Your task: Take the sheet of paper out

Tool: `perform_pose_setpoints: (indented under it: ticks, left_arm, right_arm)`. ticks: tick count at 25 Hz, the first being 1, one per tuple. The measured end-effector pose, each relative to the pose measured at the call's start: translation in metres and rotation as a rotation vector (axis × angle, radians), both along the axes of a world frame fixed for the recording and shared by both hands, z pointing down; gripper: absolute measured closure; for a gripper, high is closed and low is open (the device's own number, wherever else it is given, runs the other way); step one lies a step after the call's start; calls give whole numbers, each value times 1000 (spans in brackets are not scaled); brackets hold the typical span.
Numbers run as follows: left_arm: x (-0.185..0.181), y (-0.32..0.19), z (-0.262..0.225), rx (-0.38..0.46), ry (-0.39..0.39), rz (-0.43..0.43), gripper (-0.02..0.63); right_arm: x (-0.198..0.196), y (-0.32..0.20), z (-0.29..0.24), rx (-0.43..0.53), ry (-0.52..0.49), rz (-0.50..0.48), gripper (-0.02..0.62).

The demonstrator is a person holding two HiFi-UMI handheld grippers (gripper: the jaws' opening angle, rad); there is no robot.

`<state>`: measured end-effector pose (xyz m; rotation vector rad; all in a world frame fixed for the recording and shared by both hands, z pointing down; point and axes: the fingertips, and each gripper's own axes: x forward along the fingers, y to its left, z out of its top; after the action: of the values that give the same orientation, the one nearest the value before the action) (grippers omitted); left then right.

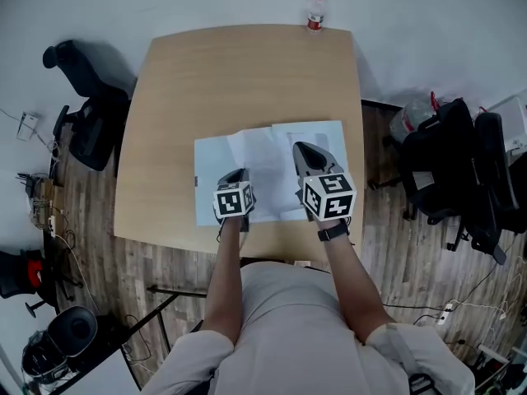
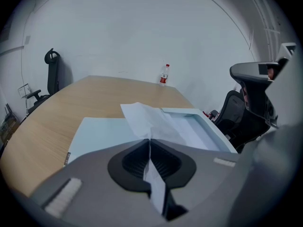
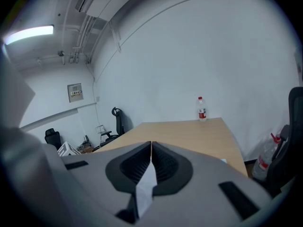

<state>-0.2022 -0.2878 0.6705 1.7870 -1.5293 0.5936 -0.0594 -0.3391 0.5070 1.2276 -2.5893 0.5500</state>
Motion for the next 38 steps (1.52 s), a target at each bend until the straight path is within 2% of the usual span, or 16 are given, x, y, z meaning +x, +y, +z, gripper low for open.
perform_pose_setpoints:
  ticks: [7, 21, 38]
  left_arm:
    - [-6, 9, -24, 51, -15, -29, 586]
    - [3, 44, -110, 247, -63, -59, 586]
    - [56, 111, -229, 543, -74, -59, 586]
  right_arm:
    - [4, 12, -18, 39, -11, -13, 581]
    - [25, 61, -64, 140, -64, -23, 581]
    - [72, 141, -115, 271, -84, -28, 581]
